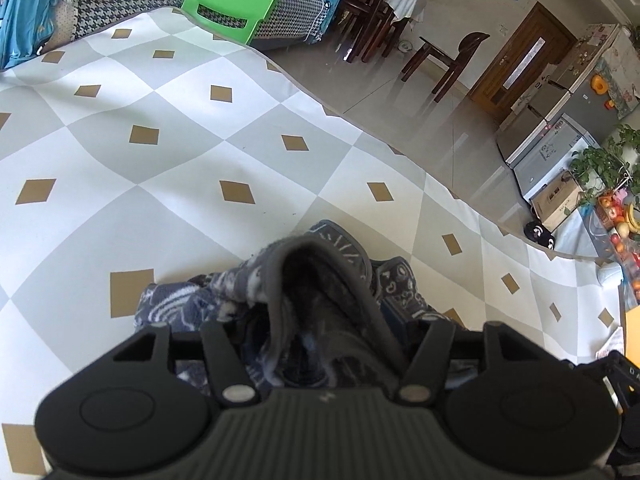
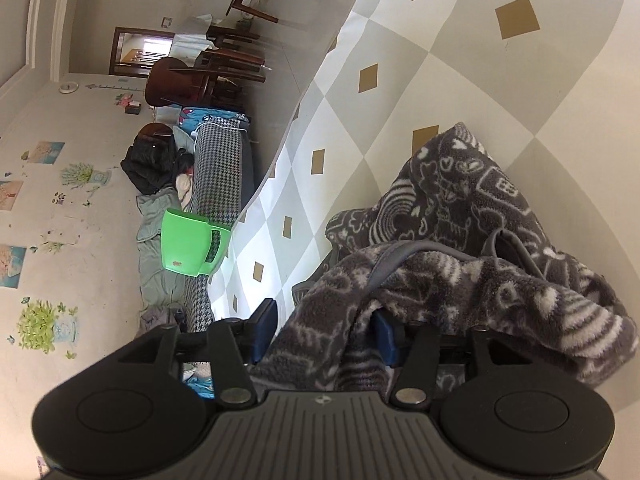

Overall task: Fold clothes
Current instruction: 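Fold the hem over the jacket body toward the hood with both grippers, then lower the hem onto the hood and open both grippers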

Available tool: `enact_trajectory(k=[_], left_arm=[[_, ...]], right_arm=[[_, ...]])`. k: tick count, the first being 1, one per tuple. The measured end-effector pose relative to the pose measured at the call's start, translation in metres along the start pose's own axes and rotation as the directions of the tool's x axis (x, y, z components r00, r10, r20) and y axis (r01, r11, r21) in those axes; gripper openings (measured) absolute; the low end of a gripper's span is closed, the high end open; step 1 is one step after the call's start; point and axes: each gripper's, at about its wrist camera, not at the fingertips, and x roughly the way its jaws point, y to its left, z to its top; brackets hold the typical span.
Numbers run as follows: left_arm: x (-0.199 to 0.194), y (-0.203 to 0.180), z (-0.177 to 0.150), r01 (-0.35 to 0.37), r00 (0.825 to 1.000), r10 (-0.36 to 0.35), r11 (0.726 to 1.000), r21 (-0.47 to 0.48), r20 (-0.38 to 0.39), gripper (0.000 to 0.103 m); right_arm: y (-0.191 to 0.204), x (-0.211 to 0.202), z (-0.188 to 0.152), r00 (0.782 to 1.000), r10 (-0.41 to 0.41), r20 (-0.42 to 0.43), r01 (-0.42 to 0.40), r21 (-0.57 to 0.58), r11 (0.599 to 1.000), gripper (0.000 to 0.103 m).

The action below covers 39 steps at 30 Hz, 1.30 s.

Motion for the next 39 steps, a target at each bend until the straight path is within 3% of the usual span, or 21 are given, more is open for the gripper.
enact_trajectory(k=[3, 7, 11, 14, 16, 22, 24, 27, 29, 31, 32, 39], left_arm=[[0.013, 0.010, 0.006, 0.015, 1.000, -0.016, 0.998, -0.060, -0.011, 0.066], [0.022, 0.021, 0.021, 0.061, 0.997, -0.068, 0.989, -0.136, -0.043, 0.084], [0.007, 0.019, 0.036, 0.060, 0.997, -0.057, 0.995, -0.075, 0.044, 0.101], [-0.007, 0.016, 0.044, 0.040, 0.995, -0.036, 0.998, -0.041, 0.096, 0.103], [-0.010, 0.012, 0.043, 0.016, 0.996, -0.015, 1.000, -0.014, 0.086, 0.103], [-0.001, 0.006, 0.026, -0.003, 1.000, 0.003, 1.000, 0.011, 0.002, 0.103], [0.004, 0.005, 0.018, -0.010, 1.000, 0.010, 1.000, 0.016, -0.030, 0.103], [0.010, 0.001, 0.004, -0.033, 0.996, 0.037, 0.998, 0.052, -0.078, 0.103], [0.012, -0.004, -0.005, -0.044, 0.994, 0.052, 0.995, 0.092, -0.091, 0.103], [0.014, -0.011, -0.013, -0.070, 0.992, 0.085, 0.986, 0.154, -0.098, 0.103], [0.015, -0.014, -0.017, -0.086, 0.989, 0.106, 0.979, 0.187, -0.102, 0.103], [0.019, -0.025, -0.035, -0.131, 0.979, 0.173, 0.943, 0.307, -0.112, 0.103]], right_arm=[[-0.001, 0.011, 0.005, 1.000, 0.009, -0.014, -0.009, 0.004, 1.000, 0.061], [-0.016, 0.021, 0.013, 1.000, 0.007, -0.016, -0.006, 0.108, 0.994, 0.064], [-0.022, 0.025, 0.019, 1.000, -0.015, 0.007, 0.014, 0.125, 0.992, 0.067], [-0.022, 0.026, 0.023, 1.000, 0.007, 0.000, -0.007, 0.125, 0.992, 0.070], [-0.016, 0.022, 0.024, 1.000, -0.004, 0.014, 0.003, 0.107, 0.994, 0.072], [0.005, 0.008, 0.025, 1.000, -0.014, 0.015, 0.014, -0.020, 1.000, 0.073], [0.012, 0.005, 0.024, 0.998, -0.054, 0.015, 0.056, -0.097, 0.994, 0.073], [0.030, 0.005, 0.014, 0.977, -0.204, 0.054, 0.211, -0.324, 0.922, 0.073], [0.041, 0.008, 0.005, 0.953, -0.287, 0.101, 0.299, -0.474, 0.828, 0.073], [0.048, 0.013, -0.007, 0.931, -0.336, 0.142, 0.349, -0.617, 0.706, 0.073], [0.049, 0.014, -0.012, 0.928, -0.342, 0.151, 0.352, -0.659, 0.665, 0.073], [0.045, 0.019, -0.029, 0.926, -0.350, 0.139, 0.315, -0.796, 0.516, 0.072]])
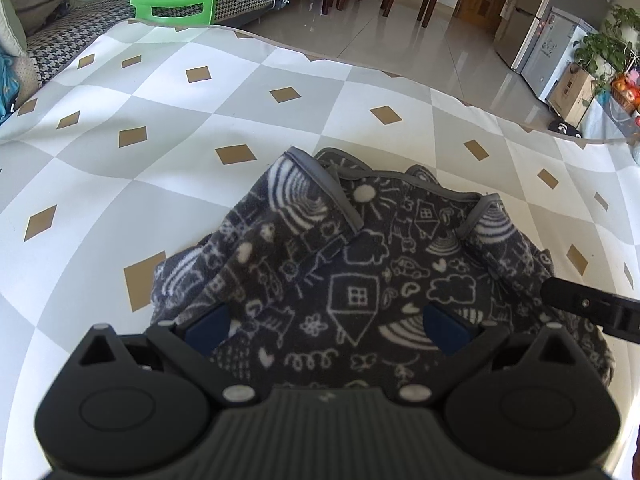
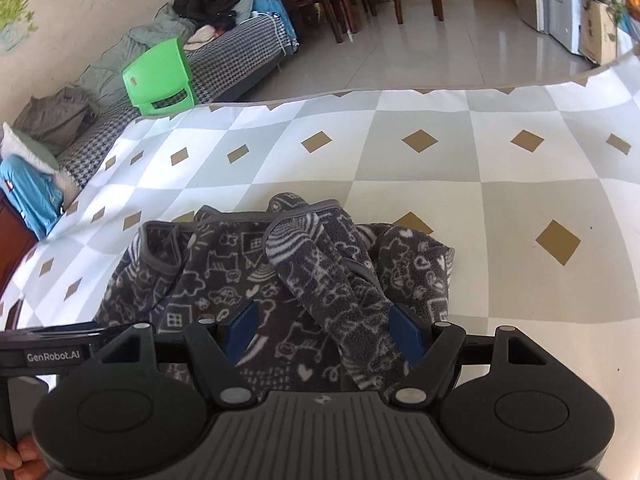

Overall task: Fold clothes
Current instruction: 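Lower the hem onto the hood and open both grippers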

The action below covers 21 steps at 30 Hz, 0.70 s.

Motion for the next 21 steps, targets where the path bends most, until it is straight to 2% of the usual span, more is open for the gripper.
enact_trajectory(k=[6, 10, 13, 15, 18, 21], left_arm=[[0.009, -0.005, -0.007, -0.054, 0.998, 0.055, 0.997, 0.058, -0.011, 0.103], [0.016, -0.005, -0.010, -0.082, 0.996, 0.084, 0.993, 0.084, -0.022, 0.103], [0.019, -0.006, -0.011, -0.112, 0.993, 0.114, 0.988, 0.105, -0.022, 0.103], [0.022, -0.004, -0.011, -0.137, 0.990, 0.140, 0.985, 0.102, -0.023, 0.103], [0.025, 0.004, -0.009, -0.158, 0.987, 0.160, 0.985, 0.068, -0.033, 0.103], [0.028, 0.012, -0.006, -0.169, 0.984, 0.171, 0.985, 0.030, -0.048, 0.103]], right_arm=[[0.013, 0.011, -0.012, 0.998, -0.064, -0.010, 0.061, -0.167, 0.984, 0.071], [0.016, 0.021, -0.018, 0.989, -0.148, 0.019, 0.148, -0.233, 0.961, 0.062], [-0.001, 0.025, -0.013, 0.965, -0.260, 0.028, 0.262, -0.129, 0.956, 0.057], [-0.024, 0.022, -0.011, 0.947, -0.320, 0.031, 0.319, 0.032, 0.947, 0.057], [-0.052, 0.011, -0.008, 0.928, -0.370, 0.036, 0.353, 0.226, 0.908, 0.057], [-0.057, 0.006, -0.006, 0.926, -0.374, 0.041, 0.353, 0.256, 0.900, 0.057]])
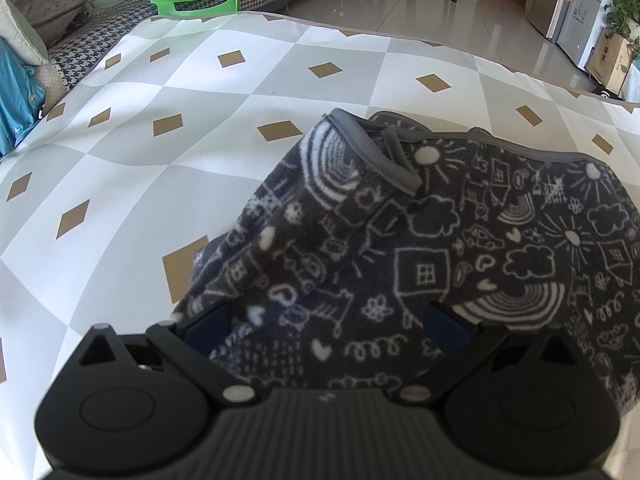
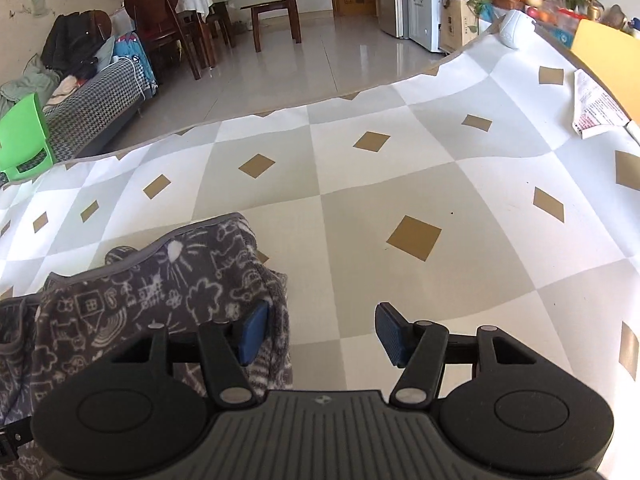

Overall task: Fold clothes
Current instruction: 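Lower the hem onto the hood and open both grippers, then withdraw both open grippers from the folded jacket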

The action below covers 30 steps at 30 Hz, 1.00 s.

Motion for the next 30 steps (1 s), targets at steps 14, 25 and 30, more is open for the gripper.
enact_trajectory(k=[14, 25, 30], left_arm=[[0.006, 0.073, 0.020, -0.079, 0.997, 0.075, 0.953, -0.292, -0.026, 0.103], [-0.011, 0.065, 0.021, -0.023, 1.000, 0.027, 0.968, -0.251, 0.011, 0.103], [-0.013, 0.054, 0.016, -0.017, 1.000, 0.019, 0.976, -0.219, 0.007, 0.103]], right_arm=[[-0.016, -0.012, 0.005, 0.999, -0.019, -0.026, 0.020, 0.060, 0.998, 0.057], [-0.016, -0.034, 0.002, 0.979, 0.172, -0.109, -0.169, 0.034, 0.985, 0.059], [-0.010, -0.046, -0.009, 0.967, 0.205, -0.150, -0.216, -0.064, 0.974, 0.059]])
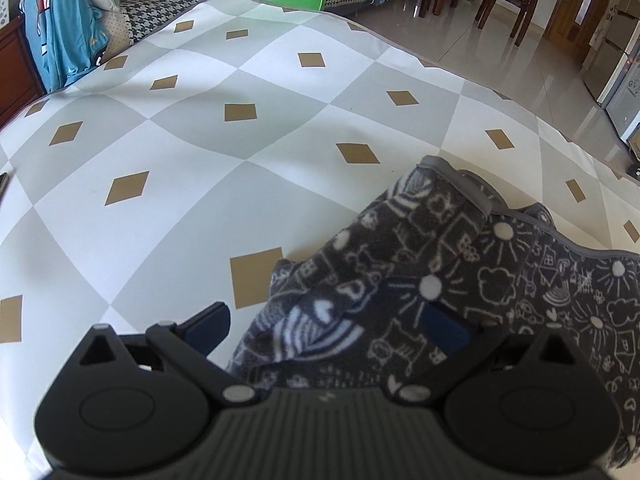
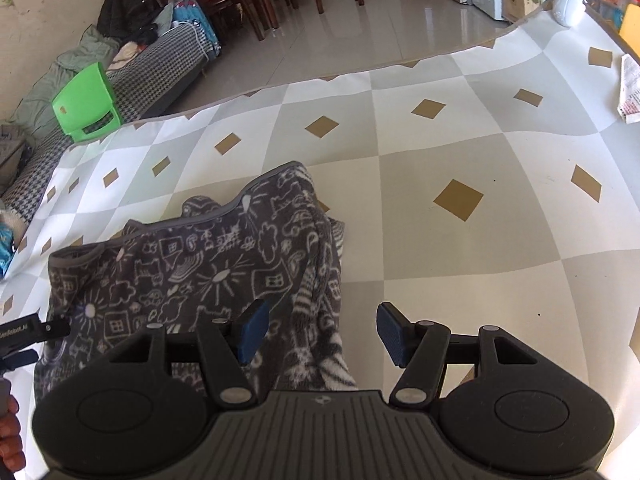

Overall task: Fold clothes
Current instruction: 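Withdraw both open grippers from the folded jacket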

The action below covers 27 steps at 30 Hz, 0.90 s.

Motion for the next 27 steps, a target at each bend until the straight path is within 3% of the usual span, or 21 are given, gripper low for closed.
enact_trajectory(k=[7, 10, 15, 22, 27], left_arm=[[0.007, 0.000, -0.001, -0.011, 1.000, 0.011, 1.000, 0.003, -0.008, 0.103], [0.012, 0.005, 0.007, -0.019, 1.000, 0.019, 1.000, -0.016, 0.001, 0.103], [0.018, 0.028, 0.023, -0.113, 0.991, 0.120, 0.987, -0.115, 0.058, 0.103], [0.023, 0.046, 0.025, -0.118, 0.992, 0.125, 0.962, -0.244, 0.014, 0.103], [0.022, 0.058, 0.031, -0.079, 0.997, 0.077, 0.961, -0.267, -0.017, 0.103]], right_arm=[[-0.002, 0.002, -0.015, 0.997, 0.038, -0.063, -0.042, -0.060, 0.997, 0.059], [-0.001, 0.009, -0.019, 0.997, 0.002, -0.081, -0.010, -0.102, 0.995, 0.059], [-0.008, 0.018, -0.020, 0.995, -0.023, -0.096, 0.015, -0.084, 0.996, 0.060], [-0.006, 0.019, -0.018, 0.996, -0.046, -0.083, 0.038, -0.092, 0.995, 0.061], [-0.010, 0.019, -0.019, 0.995, -0.073, -0.066, 0.067, -0.088, 0.994, 0.063]])
